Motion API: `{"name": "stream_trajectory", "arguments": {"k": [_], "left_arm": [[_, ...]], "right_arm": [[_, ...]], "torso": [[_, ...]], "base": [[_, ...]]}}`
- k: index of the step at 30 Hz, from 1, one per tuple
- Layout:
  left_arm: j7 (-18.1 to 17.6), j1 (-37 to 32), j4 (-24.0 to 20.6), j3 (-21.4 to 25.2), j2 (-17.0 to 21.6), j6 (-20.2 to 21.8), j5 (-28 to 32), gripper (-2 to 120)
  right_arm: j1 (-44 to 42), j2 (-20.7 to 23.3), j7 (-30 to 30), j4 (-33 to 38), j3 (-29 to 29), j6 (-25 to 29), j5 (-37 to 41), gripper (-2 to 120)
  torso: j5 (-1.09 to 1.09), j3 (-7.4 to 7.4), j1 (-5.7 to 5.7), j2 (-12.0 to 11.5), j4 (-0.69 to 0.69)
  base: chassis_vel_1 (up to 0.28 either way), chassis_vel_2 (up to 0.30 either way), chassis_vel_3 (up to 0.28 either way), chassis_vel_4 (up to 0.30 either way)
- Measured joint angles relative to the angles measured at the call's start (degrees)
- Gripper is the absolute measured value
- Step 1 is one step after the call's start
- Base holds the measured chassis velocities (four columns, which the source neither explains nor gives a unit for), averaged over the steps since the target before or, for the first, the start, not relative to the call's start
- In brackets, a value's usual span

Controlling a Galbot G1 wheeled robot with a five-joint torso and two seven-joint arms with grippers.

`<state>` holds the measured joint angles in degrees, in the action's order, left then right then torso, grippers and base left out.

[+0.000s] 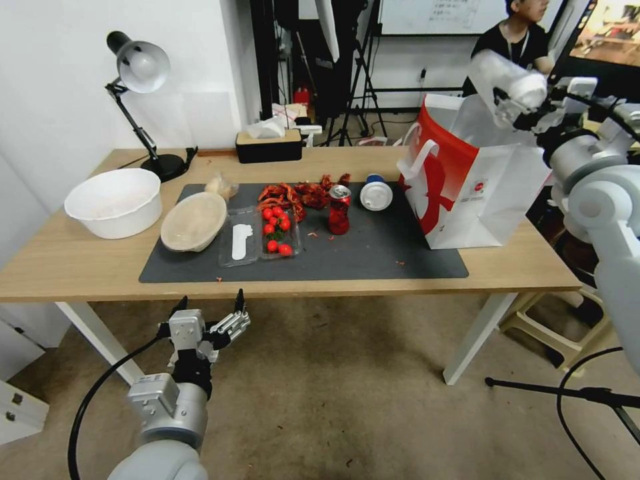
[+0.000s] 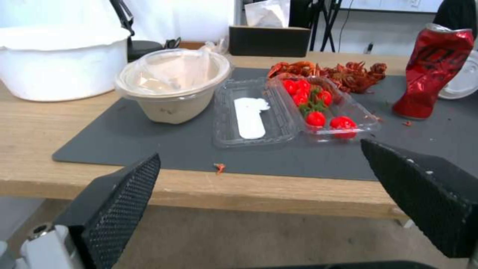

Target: Pick up the trash from the table and place it into the takeout bag.

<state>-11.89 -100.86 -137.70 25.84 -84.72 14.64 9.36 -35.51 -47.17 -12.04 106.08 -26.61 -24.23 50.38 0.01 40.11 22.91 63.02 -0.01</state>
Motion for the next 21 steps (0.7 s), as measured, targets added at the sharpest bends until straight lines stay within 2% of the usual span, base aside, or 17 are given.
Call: {"name": "stream_trajectory", "arguments": {"k": [1,2,6,10,21], "left_arm": [[0.1,0.0,0.3,-0.1,-0.1,-0.2,-0.3,100],[0.1,0.0,0.3,-0.1,-0.1,-0.2,-0.3,100],[0.3,0.1,1.0,-0.4,-0.5,-1.6,-0.6,100],[0.5,0.0,1.7,-0.4,-0.9,-2.8,-1.0,100],[0.8,-0.2,1.3,-0.4,-0.3,-2.9,-0.6,100]], "right_arm": [[0.7,0.0,-2.0,-1.8,0.5,-1.0,0.6,82],[0.7,0.0,-2.0,-1.8,0.5,-1.0,0.6,82],[0.9,0.1,-3.3,-5.4,0.9,-2.6,0.1,98],[0.8,0.2,-2.5,-6.3,1.0,-2.3,-1.7,100],[-0.5,-0.7,-1.4,-4.6,1.4,-0.6,-1.1,100]], "torso": [[0.0,0.0,0.0,0.0,0.0],[0.0,0.0,0.0,0.0,0.0],[0.0,0.0,0.01,0.0,0.0],[-0.01,0.0,0.01,0.0,0.01],[-0.01,0.0,0.01,0.0,0.01]], "base": [[0.0,0.0,0.0,0.0],[0.0,0.0,0.0,0.0],[0.0,0.0,0.0,0.0],[0.0,0.0,0.0,0.0],[0.0,0.0,0.0,0.0]]}}
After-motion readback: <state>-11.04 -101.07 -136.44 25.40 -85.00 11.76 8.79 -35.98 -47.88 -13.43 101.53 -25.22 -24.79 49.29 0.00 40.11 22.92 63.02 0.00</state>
